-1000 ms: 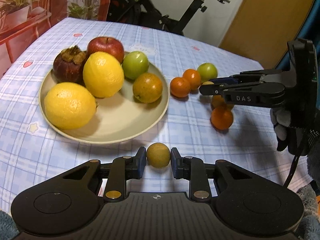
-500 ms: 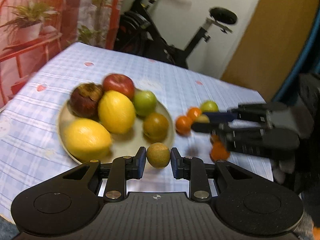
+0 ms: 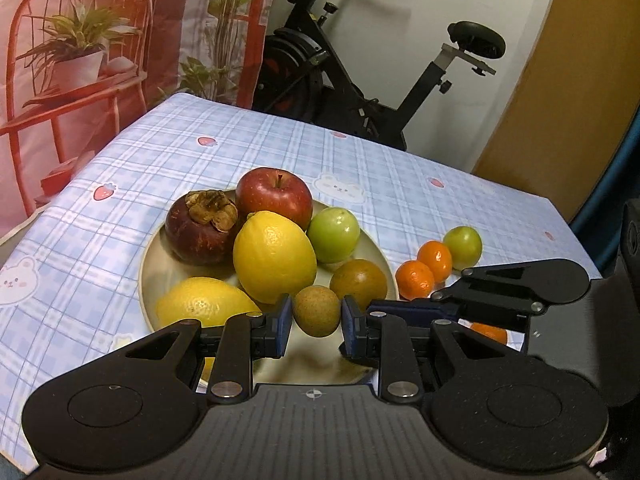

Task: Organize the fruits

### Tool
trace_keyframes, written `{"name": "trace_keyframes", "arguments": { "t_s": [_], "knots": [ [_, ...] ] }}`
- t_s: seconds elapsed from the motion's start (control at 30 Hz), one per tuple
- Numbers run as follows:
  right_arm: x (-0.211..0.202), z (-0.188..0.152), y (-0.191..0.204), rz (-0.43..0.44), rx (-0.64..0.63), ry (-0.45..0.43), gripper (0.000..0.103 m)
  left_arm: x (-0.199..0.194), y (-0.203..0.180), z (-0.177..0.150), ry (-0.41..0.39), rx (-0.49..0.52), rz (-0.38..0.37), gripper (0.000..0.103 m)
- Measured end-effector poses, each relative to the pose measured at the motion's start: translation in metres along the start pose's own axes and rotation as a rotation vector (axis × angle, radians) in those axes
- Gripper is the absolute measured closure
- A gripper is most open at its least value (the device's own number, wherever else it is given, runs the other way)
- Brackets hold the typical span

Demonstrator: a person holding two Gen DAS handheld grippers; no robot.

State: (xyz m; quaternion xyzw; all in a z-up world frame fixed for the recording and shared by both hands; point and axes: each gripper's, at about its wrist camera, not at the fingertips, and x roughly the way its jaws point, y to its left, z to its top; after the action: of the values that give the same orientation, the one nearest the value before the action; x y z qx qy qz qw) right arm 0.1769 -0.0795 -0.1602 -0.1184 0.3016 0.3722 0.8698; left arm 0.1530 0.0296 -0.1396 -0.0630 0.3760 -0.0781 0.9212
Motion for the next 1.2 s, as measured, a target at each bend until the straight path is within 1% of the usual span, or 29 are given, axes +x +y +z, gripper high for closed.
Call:
{"name": "trace_keyframes", "arguments": {
  "t_s": [0.4, 0.6, 0.7, 0.77, 0.83, 0.97, 1.03, 1.2],
  "knots": [
    [0.006, -0.007, -0.001, -0.02, 0.013, 0.014, 0.073, 0.006, 0.001, -0.001, 0.004, 0.001, -0.011, 0.074],
    [0.0, -0.008, 0.001, -0.03, 0.01, 0.002, 0.072, 0.002, 0.004, 0.001, -0.01, -0.026, -0.016, 0.072],
    [-0.01, -0.011, 0.0, -0.047, 0.025, -0.024, 0.072, -0.003, 0.004, 0.002, -0.027, -0.022, -0.015, 0.072],
    [-0.02, -0.016, -0.003, -0.071, 0.049, -0.048, 0.072, -0.005, 0.001, 0.003, -0.039, -0.006, -0.027, 0.071],
    [-0.033, -0.021, -0.007, -0.108, 0.081, -0.081, 0.071, -0.007, -0.003, 0.004, -0.052, 0.009, -0.04, 0.067],
    [-0.06, -0.033, -0.017, -0.173, 0.165, -0.15, 0.071, -0.008, -0.013, 0.007, -0.068, 0.042, -0.058, 0.067],
    [-0.073, -0.041, -0.02, -0.221, 0.19, -0.171, 0.071, -0.009, -0.018, 0.008, -0.075, 0.056, -0.067, 0.067],
    [-0.099, -0.062, -0.036, -0.306, 0.29, -0.206, 0.071, -0.008, -0.031, 0.01, -0.081, 0.085, -0.097, 0.067]
  ]
}}
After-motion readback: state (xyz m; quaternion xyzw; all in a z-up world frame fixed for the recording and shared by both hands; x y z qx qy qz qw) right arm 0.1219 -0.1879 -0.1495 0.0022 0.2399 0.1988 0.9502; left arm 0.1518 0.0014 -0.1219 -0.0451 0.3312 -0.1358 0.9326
